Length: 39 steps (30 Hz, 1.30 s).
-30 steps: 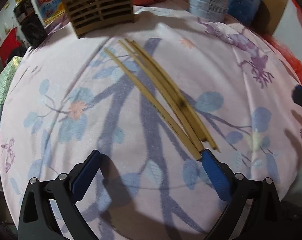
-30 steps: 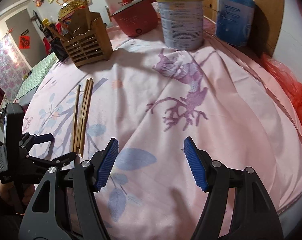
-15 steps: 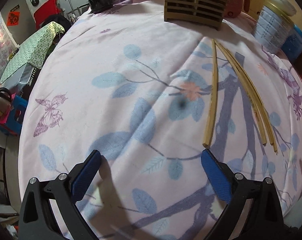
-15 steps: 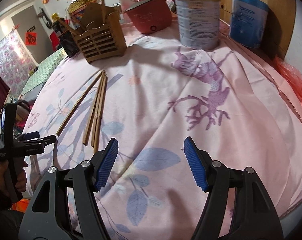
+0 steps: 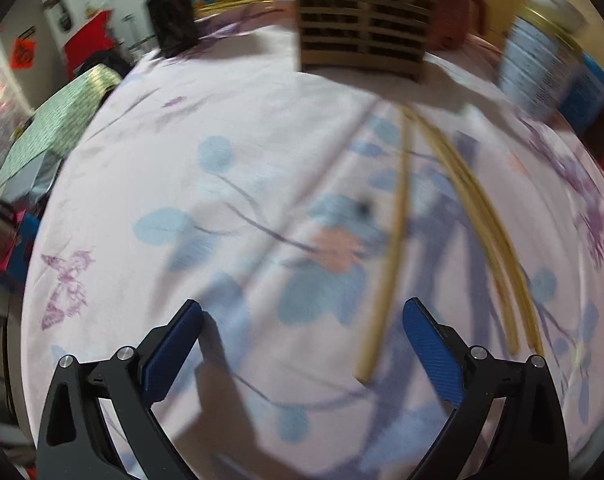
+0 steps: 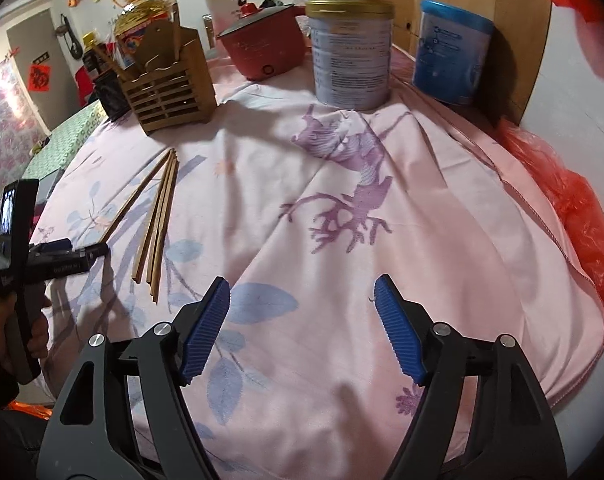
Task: Organize utensils
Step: 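Move both open tools back to the chopsticks on the cloth, then close the right tool on a single chopstick and lift it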
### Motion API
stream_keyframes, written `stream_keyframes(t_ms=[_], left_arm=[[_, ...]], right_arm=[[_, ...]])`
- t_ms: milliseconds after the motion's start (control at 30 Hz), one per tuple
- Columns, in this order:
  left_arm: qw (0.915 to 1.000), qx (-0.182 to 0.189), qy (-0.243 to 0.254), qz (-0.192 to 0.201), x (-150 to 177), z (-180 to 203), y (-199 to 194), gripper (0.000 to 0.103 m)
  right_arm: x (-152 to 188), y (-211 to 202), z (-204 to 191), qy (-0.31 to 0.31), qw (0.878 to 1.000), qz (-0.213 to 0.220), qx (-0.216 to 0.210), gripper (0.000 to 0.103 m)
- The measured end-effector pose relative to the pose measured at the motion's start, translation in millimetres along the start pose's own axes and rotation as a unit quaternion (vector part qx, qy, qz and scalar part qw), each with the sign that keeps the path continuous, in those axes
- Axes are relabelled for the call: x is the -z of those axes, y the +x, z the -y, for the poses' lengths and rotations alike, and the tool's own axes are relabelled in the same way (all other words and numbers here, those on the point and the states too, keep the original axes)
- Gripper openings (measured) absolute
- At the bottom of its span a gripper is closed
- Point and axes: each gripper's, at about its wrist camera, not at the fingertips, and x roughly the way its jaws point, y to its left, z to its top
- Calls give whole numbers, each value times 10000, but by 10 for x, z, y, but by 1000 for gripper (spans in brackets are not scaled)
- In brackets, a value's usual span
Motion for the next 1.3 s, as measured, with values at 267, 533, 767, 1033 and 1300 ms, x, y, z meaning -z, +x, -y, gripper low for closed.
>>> stream_keyframes(t_ms=[267,533,767,1033,1300], left_arm=[[9988,-193,-447,-113,-33,-452,-16,98],[9989,-228,-402,-48,383,-653,-224,98],[9989,-242,-393,49,479,-668,-260,99],[9990,-222,-360,160,514,-671,-272,99],[9988,-241,-386,181,502,-678,-273,99]], right_arm=[[-86,110,-417,-464,9979,-13,-446,73],[-77,462,-1072,-1146,9838,-556,-1264,71],[-152,745,-1015,-539,9885,-744,-1205,63],[-176,945,-1058,-735,9885,-957,-914,63],[-160,963,-1114,-1166,9881,-794,-609,61]])
